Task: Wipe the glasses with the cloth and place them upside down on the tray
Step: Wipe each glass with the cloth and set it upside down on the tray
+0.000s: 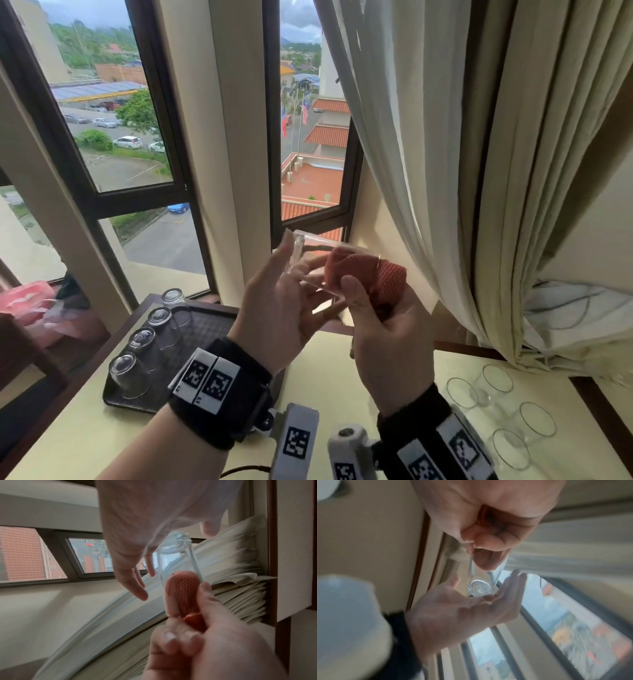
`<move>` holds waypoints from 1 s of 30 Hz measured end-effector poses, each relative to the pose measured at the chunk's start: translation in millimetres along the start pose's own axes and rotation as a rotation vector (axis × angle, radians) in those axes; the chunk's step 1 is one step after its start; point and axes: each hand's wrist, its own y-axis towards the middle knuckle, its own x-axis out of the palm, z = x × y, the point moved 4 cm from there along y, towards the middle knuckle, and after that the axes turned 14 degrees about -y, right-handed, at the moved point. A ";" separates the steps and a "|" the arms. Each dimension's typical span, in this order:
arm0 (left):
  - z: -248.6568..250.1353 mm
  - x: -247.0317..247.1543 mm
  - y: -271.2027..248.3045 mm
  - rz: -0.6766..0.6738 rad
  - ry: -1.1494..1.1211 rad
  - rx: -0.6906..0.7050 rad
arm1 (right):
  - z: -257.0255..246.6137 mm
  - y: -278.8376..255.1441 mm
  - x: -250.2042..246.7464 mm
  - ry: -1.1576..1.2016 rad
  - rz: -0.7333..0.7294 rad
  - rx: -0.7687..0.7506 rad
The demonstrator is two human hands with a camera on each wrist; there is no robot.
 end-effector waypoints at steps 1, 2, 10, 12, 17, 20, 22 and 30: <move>0.7 1.0 -0.5 0.033 -0.026 -0.050 | -3.5 -1.2 -3.4 -0.085 0.029 -0.116; 0.7 0.9 -0.2 0.068 -0.047 -0.100 | -5.4 -2.4 -5.9 -0.169 0.056 -0.229; 9.7 -1.2 -3.1 0.123 0.014 -0.166 | -10.9 -15.7 -19.9 -0.659 -0.010 -0.918; 12.0 -3.4 -6.0 0.123 0.061 -0.084 | -6.2 -15.5 -17.9 -0.714 -0.123 -0.842; 6.4 -1.8 -4.1 0.073 0.093 0.003 | 8.7 -16.5 8.0 -0.544 -0.557 -0.348; 8.1 1.1 -4.4 -0.040 0.025 0.052 | -3.4 -20.6 12.3 0.111 -0.718 -0.105; 11.9 4.3 -5.6 -0.141 0.000 0.093 | -9.3 -26.4 13.8 0.525 -0.746 0.073; 30.7 8.2 -4.9 -0.033 0.036 0.227 | -8.0 -1.8 -3.9 -0.646 -0.317 -0.600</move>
